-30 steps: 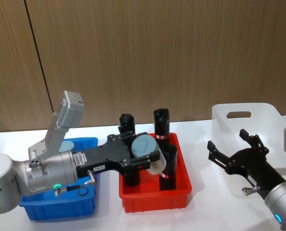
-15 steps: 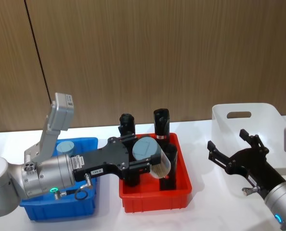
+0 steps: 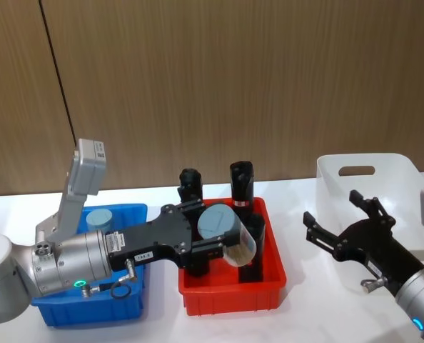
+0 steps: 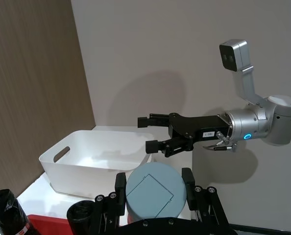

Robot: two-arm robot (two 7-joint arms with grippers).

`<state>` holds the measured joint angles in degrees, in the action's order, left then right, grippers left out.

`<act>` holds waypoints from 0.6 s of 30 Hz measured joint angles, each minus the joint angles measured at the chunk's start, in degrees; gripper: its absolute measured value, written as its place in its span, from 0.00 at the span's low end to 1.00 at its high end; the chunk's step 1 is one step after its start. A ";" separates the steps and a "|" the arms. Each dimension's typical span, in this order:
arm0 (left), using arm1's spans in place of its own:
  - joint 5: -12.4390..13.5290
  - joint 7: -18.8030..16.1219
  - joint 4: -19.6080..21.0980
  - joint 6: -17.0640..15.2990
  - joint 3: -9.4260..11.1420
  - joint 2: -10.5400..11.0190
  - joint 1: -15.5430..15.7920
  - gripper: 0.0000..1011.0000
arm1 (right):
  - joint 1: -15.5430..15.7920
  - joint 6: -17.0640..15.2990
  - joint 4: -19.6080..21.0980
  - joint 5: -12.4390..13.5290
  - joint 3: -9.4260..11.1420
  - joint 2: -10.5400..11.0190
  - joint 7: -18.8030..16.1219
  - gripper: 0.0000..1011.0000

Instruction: Pick the cotton swabs from the blue box and place them into the white box.

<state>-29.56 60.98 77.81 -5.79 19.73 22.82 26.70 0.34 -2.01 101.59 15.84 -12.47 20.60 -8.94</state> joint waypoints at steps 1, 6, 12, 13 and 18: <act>-0.04 0.02 0.00 0.01 0.00 0.01 0.00 0.68 | -0.08 -0.08 0.04 0.10 0.08 0.16 -0.65 0.99; -0.26 0.16 0.00 0.07 0.00 0.04 -0.03 0.68 | -0.58 -0.81 0.27 0.72 0.40 0.95 -3.94 0.99; -0.38 0.24 0.00 0.10 0.00 0.06 -0.06 0.68 | -1.57 -2.58 0.58 1.86 0.90 2.17 -9.03 0.99; -0.41 0.26 0.00 0.12 0.00 0.07 -0.06 0.68 | -1.71 -2.82 0.61 1.98 0.96 2.31 -9.69 0.99; -0.48 0.30 0.00 0.14 0.00 0.09 -0.08 0.68 | -3.05 -5.08 0.69 3.07 1.36 3.37 -14.83 0.99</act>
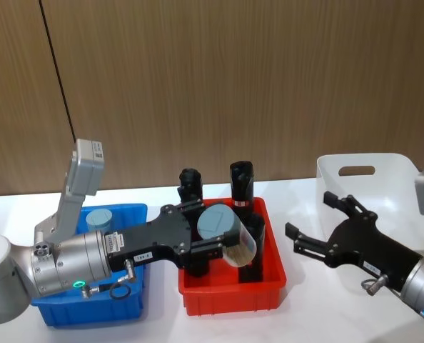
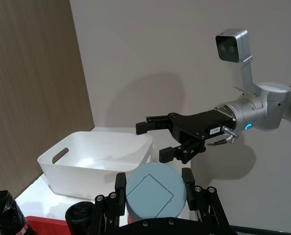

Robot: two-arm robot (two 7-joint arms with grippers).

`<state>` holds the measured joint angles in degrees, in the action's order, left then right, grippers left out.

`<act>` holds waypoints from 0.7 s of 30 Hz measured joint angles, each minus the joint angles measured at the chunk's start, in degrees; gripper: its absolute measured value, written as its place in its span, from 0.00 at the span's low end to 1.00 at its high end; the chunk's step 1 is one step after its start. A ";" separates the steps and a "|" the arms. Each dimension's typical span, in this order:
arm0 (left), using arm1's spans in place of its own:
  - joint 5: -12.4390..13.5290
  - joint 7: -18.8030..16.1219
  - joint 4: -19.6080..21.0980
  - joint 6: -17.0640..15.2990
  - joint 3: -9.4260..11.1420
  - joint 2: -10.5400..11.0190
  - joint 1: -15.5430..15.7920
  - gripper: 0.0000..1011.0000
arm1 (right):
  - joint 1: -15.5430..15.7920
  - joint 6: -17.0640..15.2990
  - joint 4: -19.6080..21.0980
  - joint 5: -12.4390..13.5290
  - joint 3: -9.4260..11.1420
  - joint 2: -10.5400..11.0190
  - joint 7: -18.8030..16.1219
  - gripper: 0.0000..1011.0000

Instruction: Pick the cotton swabs from the blue box and place them into the white box.

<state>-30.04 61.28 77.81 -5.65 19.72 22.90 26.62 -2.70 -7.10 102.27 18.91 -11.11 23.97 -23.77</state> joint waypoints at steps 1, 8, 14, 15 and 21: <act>-0.02 0.01 0.00 0.01 0.00 0.01 -0.01 0.68 | -0.13 -0.33 0.00 0.17 0.06 0.15 -0.68 0.99; -0.07 0.05 0.00 0.01 0.00 0.03 -0.02 0.68 | -2.46 -4.00 -0.39 1.20 0.33 1.52 -8.35 0.99; -0.11 0.08 0.00 0.01 0.00 0.02 -0.03 0.68 | -4.62 -6.49 -1.28 1.47 0.18 2.36 -14.20 0.99; -0.11 0.08 0.00 0.01 0.00 0.03 -0.02 0.68 | -4.92 -6.91 -1.43 1.46 0.12 2.43 -15.36 0.99; -0.14 0.08 0.00 0.01 0.00 0.02 -0.02 0.68 | -7.21 -9.01 -2.78 0.14 -0.75 2.53 -20.90 0.99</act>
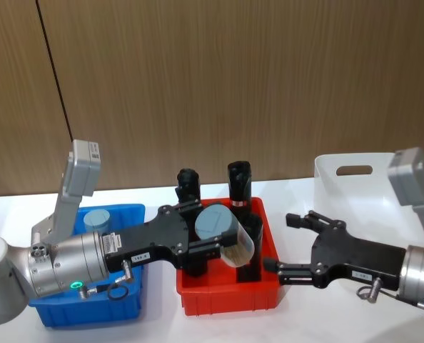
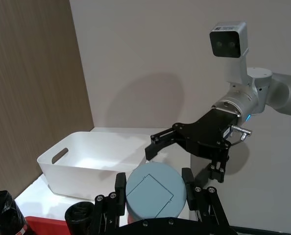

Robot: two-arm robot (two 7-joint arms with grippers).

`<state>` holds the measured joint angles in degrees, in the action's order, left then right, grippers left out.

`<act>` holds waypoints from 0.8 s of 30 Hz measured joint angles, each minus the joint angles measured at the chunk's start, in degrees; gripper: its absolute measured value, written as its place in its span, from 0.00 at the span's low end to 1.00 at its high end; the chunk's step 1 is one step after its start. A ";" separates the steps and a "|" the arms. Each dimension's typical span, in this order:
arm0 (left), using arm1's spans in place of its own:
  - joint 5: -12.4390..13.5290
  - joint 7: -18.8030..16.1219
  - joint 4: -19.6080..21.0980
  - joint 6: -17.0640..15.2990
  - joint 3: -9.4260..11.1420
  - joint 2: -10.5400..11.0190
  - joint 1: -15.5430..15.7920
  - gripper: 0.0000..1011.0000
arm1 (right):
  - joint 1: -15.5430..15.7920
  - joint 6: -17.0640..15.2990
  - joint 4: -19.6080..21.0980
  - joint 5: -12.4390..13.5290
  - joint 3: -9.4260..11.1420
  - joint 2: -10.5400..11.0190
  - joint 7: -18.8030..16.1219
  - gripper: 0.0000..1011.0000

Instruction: Pick the cotton swabs from the blue box and place them into the white box.

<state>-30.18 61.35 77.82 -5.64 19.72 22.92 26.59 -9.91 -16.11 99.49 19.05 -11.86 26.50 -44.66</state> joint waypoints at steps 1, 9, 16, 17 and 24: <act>0.00 0.00 0.00 0.00 0.00 0.00 0.00 0.68 | -0.23 -0.12 -0.16 -0.13 -0.12 -0.04 -0.58 0.99; 0.00 0.00 0.00 0.00 0.00 0.00 0.00 0.68 | -2.84 -1.51 -2.07 -3.03 -1.89 -1.11 -4.82 0.99; 0.00 -0.01 0.00 -0.01 0.00 0.00 0.00 0.68 | -5.03 -1.51 -3.92 -5.50 -3.57 -2.61 -6.16 0.99; 0.00 -0.01 0.00 -0.01 0.00 0.00 0.00 0.68 | -5.26 -1.43 -4.12 -5.75 -3.74 -2.80 -6.17 0.99; 0.00 -0.01 0.00 -0.01 0.00 0.00 0.00 0.68 | -6.80 -0.59 -5.51 -7.53 -4.76 -3.99 -4.79 0.99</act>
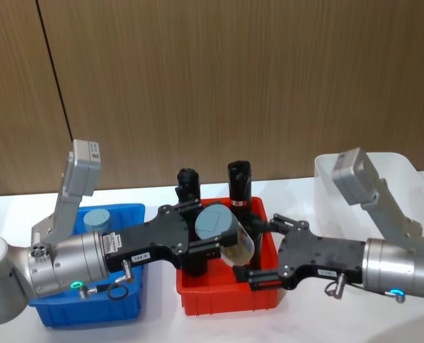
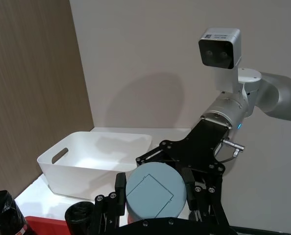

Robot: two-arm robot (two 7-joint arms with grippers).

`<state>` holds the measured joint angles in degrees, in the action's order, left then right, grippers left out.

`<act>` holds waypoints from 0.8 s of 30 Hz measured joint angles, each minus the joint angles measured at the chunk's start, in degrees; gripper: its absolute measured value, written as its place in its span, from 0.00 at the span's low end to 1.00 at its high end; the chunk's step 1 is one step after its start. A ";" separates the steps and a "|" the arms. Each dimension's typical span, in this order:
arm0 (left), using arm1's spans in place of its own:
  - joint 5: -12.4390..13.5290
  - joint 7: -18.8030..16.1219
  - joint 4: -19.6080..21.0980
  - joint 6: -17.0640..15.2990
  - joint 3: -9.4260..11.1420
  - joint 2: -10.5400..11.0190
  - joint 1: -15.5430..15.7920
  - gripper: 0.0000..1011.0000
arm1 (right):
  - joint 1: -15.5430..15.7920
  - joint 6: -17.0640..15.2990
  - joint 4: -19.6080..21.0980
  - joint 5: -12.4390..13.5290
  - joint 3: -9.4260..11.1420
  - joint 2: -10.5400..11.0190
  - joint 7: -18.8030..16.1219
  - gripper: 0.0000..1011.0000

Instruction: Pick the cotton swabs from the blue box and place them into the white box.

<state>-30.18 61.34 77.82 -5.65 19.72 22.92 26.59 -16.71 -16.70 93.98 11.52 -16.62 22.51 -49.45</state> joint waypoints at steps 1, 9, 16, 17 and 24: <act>0.00 0.00 0.00 0.00 0.00 0.00 0.00 0.68 | -0.13 0.10 -0.11 -0.16 -0.08 -0.10 0.24 0.99; 0.01 -0.12 0.00 0.00 -0.04 0.00 0.01 0.68 | -1.66 0.93 -1.62 -1.51 -0.87 -1.26 2.27 0.99; 0.01 -0.20 0.00 0.08 -0.14 0.00 0.02 0.68 | -2.61 1.28 -2.59 -2.35 -1.52 -1.96 2.91 0.99; 0.01 -0.20 0.00 0.10 -0.14 0.00 0.02 0.68 | -2.69 1.31 -2.68 -2.40 -1.59 -2.01 2.93 0.99; -0.02 -0.16 0.00 0.11 -0.08 0.00 0.02 0.68 | -3.28 1.62 -3.29 -2.79 -2.12 -2.30 2.65 0.99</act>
<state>-30.19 61.18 77.82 -5.54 19.64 22.92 26.61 -19.99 -15.07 90.69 8.72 -18.75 20.21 -46.80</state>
